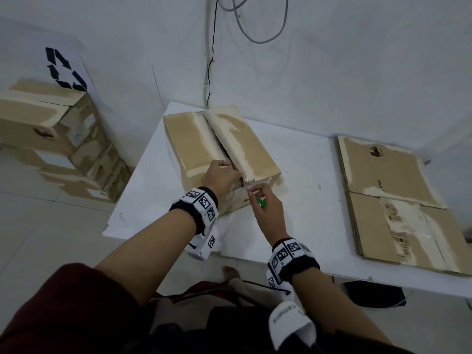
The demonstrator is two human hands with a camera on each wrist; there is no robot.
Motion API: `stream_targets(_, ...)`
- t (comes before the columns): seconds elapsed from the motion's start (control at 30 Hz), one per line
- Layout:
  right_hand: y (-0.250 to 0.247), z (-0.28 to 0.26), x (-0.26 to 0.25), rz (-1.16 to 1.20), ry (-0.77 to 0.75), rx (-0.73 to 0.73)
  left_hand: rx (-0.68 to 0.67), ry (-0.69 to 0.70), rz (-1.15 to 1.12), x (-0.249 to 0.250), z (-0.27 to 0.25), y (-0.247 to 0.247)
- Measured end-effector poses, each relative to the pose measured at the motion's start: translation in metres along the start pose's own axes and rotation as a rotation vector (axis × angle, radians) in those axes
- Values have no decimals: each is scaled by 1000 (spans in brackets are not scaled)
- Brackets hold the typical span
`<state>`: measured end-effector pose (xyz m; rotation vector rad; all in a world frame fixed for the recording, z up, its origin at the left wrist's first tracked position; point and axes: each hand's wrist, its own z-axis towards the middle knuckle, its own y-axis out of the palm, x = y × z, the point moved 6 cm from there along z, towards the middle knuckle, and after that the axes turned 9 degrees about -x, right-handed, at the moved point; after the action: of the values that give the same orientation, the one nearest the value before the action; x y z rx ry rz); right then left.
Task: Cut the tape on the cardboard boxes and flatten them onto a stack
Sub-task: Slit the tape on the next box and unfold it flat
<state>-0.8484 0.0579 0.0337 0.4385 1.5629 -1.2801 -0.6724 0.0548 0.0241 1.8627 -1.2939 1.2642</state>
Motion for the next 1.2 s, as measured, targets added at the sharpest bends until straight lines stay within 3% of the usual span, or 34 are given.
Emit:
stream_targets(0.13, 3, 3, -1, -44, 15, -6, 75, -8, 36, 1, -2, 0)
stream_targets(0.63, 19, 6, -6, -203, 15, 90, 89, 0, -3, -1, 4, 2)
stream_targets(0.93, 25, 10, -8, -287, 4, 86, -30, 31, 14, -4, 11, 7)
stream_targets(1.2, 25, 8, -9, -316, 3, 117, -43, 30, 79, -5, 13, 4)
